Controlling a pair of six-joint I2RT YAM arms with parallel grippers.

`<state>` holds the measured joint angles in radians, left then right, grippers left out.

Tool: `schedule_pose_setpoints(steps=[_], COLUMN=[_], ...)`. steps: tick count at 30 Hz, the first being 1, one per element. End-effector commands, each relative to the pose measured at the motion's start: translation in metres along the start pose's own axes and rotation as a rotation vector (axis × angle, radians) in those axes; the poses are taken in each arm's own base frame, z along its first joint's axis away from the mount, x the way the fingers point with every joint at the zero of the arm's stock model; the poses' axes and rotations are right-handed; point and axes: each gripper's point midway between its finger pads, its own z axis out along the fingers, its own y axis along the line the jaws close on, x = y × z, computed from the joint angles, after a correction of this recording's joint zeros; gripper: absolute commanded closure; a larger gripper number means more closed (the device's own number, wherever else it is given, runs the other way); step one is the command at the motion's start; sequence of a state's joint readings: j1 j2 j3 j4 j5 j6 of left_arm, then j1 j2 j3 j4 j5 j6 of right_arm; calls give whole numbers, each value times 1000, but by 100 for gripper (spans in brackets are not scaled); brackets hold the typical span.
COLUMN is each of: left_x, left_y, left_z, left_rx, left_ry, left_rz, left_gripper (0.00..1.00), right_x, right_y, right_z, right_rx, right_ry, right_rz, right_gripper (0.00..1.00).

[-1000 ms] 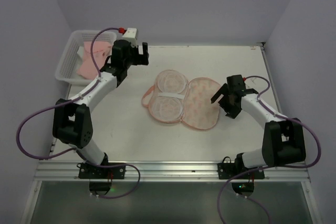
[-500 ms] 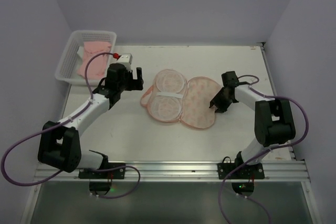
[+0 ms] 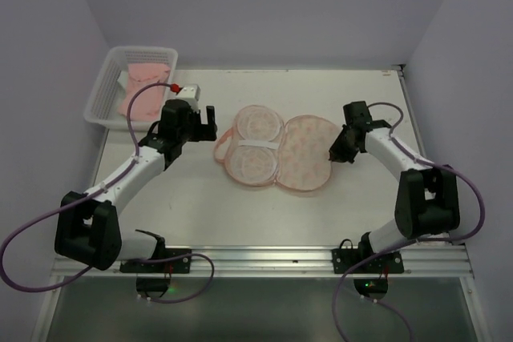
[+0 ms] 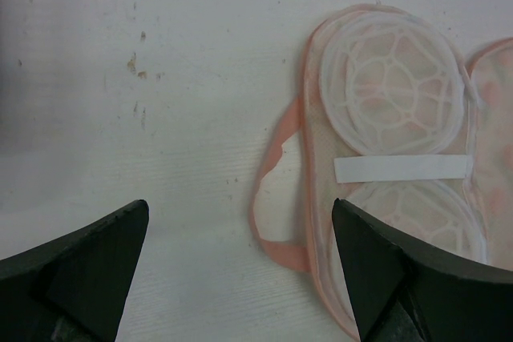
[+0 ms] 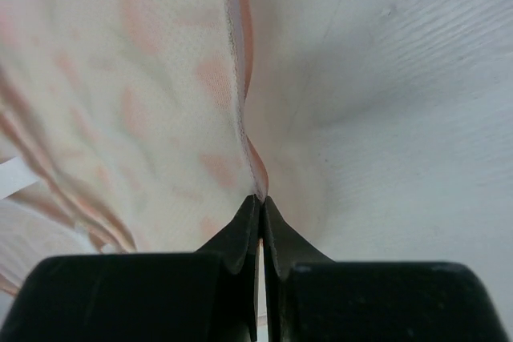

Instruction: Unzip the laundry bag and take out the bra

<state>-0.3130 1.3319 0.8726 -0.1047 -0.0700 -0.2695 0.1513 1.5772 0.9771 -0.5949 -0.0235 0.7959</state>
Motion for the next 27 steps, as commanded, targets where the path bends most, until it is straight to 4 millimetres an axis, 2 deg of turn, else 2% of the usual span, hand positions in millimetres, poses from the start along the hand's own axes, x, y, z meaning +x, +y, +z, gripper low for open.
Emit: schedule_pose_setpoints(steps=[1,3,5,8,9,13,14,15,17,18,19,21,26,27], left_x=[-24,-24,-34,-39,-38,-46,-46,-45,-50,-46,-51,-44,-45,-43], left_y=[-6,-5,-2,0,1,5,6,8,11,14,16,20,24,26], left_z=[-14,-19,-25,-35,-39,-59,-63,-67,-80,-85,-94,-101,-127,-130], left_rx=[14,4,-16,-34,-39,-65,-69,-76,-88,-98,-104,-114,-115,-120], left_ry=[-40,-27,-44,-53,-44,-61,-64,-61,-89,-86,-112,-109,-167,-174], left_rz=[0,-2,-14,-27,-29,-47,-48,-50,-53,-53,-55,-53,-74,-79], left_gripper=[0,0,0,0,0,0,0,0,0,0,0,0,0,0], right_x=[-46,-59,-65,-69,-69,-47,-48,-44,-33,-23,-20,-7,22,32], right_y=[13,12,19,49,56,103,113,118,136,142,145,155,174,178], right_z=[-61,-81,-98,-123,-126,-133,-137,-129,-129,-118,-114,-105,-62,-57], right_rx=[-27,-2,-25,-148,-176,-382,-396,-387,-411,-402,-400,-410,-454,-466], right_ry=[-209,-261,-284,-277,-269,-144,-152,-133,-116,-80,-68,-38,36,62], right_rz=[-121,-171,-211,-251,-257,-294,-311,-325,-380,-402,-412,-440,-474,-490], right_gripper=[100,100,100,100,100,100,100,100,100,100,100,100,100,100])
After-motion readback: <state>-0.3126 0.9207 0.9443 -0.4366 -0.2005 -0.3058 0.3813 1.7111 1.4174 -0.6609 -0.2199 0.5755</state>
